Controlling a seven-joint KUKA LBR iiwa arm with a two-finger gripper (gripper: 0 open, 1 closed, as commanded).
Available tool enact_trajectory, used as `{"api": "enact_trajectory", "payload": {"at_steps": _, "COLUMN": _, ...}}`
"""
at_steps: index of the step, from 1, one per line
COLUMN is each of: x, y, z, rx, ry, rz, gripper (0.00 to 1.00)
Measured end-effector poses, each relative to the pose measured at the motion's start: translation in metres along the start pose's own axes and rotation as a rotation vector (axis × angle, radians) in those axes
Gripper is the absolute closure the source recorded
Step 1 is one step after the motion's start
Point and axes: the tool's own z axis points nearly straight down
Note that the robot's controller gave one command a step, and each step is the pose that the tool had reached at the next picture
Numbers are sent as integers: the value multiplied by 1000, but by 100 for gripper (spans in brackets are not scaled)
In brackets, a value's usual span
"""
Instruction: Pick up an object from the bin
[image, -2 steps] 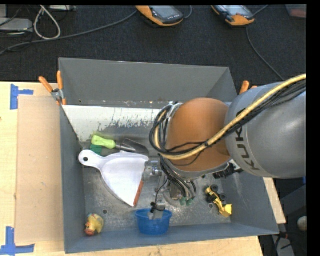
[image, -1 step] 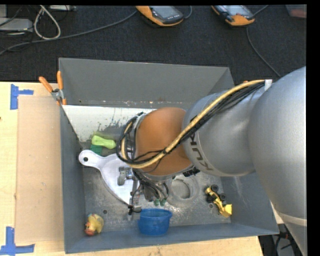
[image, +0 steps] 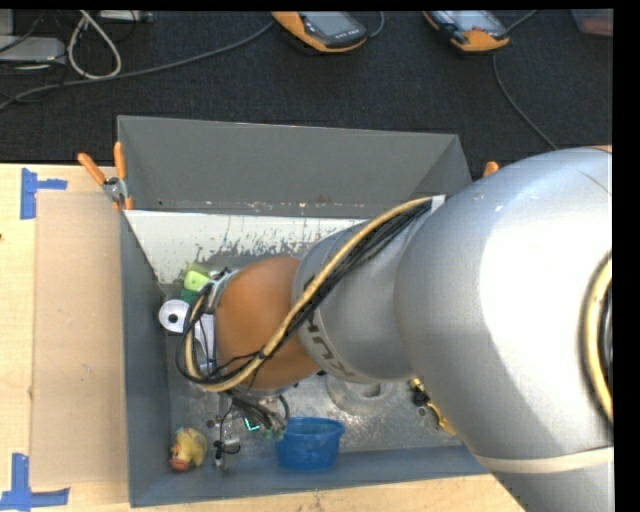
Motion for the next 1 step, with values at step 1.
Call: {"api": "enact_trajectory", "payload": {"at_steps": 1, "x": -1, "y": -2, "z": -4, "rx": 0, "ry": -3, "rz": 6, "gripper": 0}}
